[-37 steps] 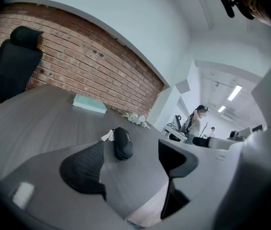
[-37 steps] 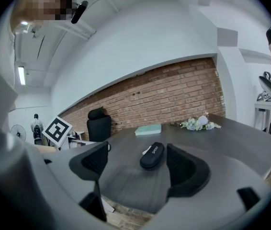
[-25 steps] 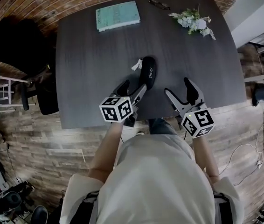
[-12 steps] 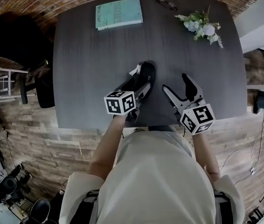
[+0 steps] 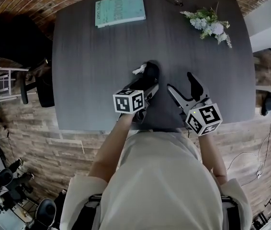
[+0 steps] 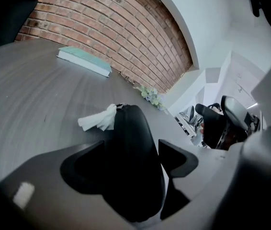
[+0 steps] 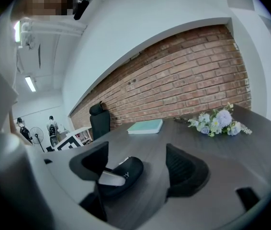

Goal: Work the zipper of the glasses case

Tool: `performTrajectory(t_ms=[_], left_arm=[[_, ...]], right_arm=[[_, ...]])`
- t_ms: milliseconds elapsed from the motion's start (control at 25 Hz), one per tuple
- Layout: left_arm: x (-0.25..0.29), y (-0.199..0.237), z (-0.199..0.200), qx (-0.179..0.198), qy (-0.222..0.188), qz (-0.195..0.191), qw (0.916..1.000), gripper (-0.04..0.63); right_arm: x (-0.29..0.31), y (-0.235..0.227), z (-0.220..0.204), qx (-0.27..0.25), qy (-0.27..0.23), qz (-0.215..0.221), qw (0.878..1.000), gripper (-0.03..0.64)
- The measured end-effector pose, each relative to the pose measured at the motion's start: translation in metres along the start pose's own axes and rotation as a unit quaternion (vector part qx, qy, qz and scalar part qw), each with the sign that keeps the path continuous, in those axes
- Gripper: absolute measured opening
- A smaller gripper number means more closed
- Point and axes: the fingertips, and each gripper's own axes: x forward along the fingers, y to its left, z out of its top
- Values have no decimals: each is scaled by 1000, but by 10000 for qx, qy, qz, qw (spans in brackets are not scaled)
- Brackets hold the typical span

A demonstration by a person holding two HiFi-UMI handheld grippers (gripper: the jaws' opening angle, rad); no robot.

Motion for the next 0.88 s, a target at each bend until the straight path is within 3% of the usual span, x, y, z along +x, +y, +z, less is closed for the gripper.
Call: performTrajectory(t_ms=[280, 360, 480, 880], left_arm=[[19, -17, -10, 437, 249, 111, 9987, 337], [20, -21, -12, 531, 257, 131, 9982, 296], [21, -23, -13, 642, 271, 146, 9975, 287], [-14, -41, -21, 1053, 207, -224, 9940, 273]], right_arm=[[1, -6, 0, 33, -17, 22, 10000, 370], [-1, -7, -1, 42, -29, -3, 10000, 370], [-3, -6, -1, 55, -58, -48, 10000, 370], [-12, 22, 4, -156, -196, -61, 9997, 370]])
